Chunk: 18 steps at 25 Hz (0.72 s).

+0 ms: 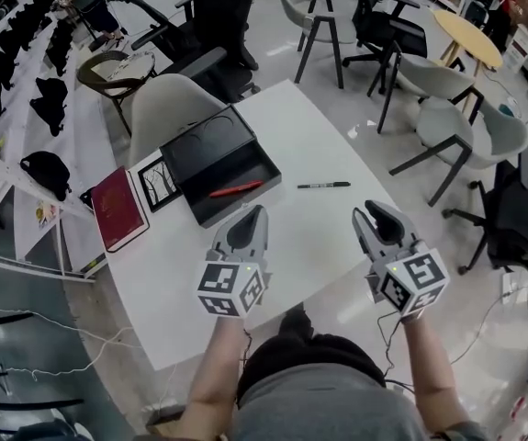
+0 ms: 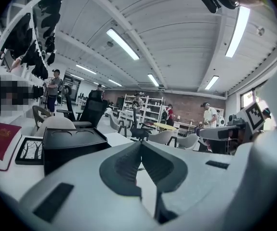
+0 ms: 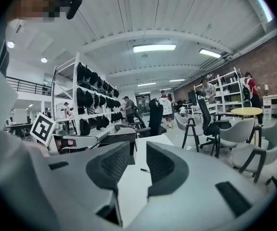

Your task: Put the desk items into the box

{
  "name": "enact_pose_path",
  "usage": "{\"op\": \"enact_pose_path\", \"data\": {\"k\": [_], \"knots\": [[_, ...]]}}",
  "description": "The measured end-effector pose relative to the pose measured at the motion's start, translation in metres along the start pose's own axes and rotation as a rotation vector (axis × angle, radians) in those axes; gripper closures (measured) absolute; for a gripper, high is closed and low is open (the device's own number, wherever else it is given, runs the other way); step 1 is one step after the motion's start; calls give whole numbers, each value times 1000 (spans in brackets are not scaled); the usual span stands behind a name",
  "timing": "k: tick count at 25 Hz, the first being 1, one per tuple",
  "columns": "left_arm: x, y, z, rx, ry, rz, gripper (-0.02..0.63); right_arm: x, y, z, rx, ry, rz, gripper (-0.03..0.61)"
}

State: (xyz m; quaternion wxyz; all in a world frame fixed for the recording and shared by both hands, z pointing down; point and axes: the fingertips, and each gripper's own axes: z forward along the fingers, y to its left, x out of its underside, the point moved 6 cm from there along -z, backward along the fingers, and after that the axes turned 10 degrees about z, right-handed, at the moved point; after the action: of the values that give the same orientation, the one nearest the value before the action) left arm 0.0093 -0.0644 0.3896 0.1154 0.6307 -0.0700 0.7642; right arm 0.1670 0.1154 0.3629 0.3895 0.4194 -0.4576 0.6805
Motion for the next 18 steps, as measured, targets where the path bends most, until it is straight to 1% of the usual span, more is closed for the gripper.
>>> {"op": "enact_pose_path", "data": {"k": [5,10,14,18], "knots": [[-2,10,8,10,-1,-19,607,-3,-1,12,-27,27,-16,474],[1,13,15,15,7,-29,607,-4,-6,23,-32,67,-47,466],[1,14,19,-3,6,-36,607,-5,-13,31,-57,92,-68,466],[0,13,25,-23,10,-23,607,-5,-22,44,-96,125,-91,462]]}}
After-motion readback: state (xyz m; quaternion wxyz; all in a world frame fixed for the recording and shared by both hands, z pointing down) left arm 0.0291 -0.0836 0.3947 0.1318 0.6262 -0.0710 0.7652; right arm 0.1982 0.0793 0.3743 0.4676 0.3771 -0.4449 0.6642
